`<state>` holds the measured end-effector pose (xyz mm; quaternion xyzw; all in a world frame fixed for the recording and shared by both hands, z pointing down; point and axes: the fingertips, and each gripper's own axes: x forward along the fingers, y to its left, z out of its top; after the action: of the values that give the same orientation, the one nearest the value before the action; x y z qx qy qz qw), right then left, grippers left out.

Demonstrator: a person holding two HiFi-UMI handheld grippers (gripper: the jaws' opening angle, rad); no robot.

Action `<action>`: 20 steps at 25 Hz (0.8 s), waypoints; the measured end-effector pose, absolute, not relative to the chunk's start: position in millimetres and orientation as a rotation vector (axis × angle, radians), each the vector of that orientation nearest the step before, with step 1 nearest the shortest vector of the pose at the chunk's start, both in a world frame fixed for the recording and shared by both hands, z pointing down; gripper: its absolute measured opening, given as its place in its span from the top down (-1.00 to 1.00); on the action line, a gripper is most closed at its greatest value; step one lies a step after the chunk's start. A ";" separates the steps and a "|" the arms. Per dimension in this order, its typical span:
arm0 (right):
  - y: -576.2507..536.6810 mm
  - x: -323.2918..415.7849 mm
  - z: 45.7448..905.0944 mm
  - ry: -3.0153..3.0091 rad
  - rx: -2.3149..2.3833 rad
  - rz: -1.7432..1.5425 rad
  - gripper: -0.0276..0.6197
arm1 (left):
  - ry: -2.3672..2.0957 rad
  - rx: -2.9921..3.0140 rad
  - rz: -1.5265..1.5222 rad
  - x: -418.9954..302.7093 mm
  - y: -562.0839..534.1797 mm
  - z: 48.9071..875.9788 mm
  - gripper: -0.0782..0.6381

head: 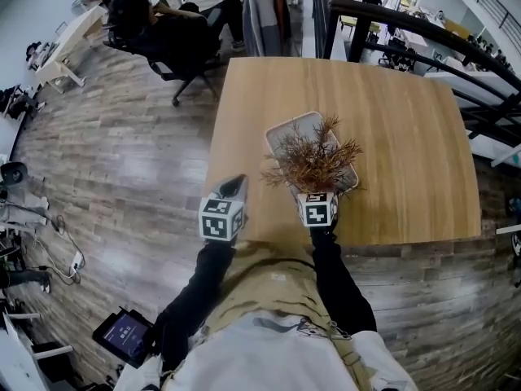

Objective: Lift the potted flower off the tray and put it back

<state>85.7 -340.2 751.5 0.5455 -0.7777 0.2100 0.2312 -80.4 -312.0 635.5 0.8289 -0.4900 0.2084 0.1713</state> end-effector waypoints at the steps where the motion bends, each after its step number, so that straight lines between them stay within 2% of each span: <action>1: -339.7 87.4 754.9 -2.134 1.499 0.571 -0.57 | -1.385 2.357 0.595 -78.4 -312.7 635.4 0.78; 20: -339.3 91.5 764.3 -2.135 1.474 0.606 -0.60 | -1.406 2.283 0.573 -93.2 -303.2 635.2 0.78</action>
<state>91.5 -339.3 764.3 0.5376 -0.7786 0.2211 0.2365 -93.2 -303.2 635.2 0.8161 -0.5027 0.2047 0.1984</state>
